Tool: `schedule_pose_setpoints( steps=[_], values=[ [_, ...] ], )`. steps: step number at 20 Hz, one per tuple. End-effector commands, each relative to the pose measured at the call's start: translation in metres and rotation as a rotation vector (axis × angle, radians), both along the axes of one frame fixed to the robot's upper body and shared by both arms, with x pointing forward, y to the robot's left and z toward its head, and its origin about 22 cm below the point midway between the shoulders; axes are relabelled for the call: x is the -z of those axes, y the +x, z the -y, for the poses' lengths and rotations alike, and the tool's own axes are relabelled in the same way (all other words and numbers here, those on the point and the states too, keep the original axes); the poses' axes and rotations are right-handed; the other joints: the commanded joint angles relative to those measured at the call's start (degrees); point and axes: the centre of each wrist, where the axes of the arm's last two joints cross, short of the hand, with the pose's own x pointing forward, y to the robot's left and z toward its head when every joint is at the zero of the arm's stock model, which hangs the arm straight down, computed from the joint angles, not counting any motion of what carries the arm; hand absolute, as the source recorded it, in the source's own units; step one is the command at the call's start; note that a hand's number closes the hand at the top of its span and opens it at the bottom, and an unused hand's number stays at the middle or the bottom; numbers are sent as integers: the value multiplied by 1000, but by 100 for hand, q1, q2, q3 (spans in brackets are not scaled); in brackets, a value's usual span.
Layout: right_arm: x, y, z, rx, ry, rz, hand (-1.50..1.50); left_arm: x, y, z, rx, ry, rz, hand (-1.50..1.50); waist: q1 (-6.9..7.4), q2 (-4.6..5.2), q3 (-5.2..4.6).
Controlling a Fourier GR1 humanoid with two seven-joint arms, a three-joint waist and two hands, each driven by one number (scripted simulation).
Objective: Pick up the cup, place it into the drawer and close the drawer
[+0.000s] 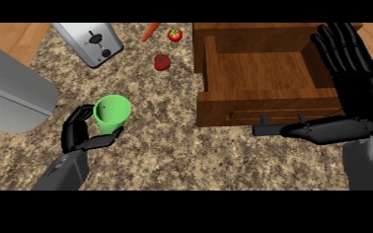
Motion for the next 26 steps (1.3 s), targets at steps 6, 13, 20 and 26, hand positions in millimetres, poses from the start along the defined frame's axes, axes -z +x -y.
schedule_pose_setpoints(
  steps=[6,13,20,26],
  values=[
    [-2,0,21,23,12,-16,-150,-21,35,31,151,-147,270,150,68,-42,9],
    [2,-17,1,45,-6,-7,-150,-69,85,81,384,-90,283,150,174,-126,28],
    [-4,-10,13,79,-14,-18,-150,-153,130,142,538,-62,325,150,284,-156,31],
    [3,-10,15,68,2,-17,-150,-224,147,183,543,-43,298,150,185,-110,26]
  ],
)
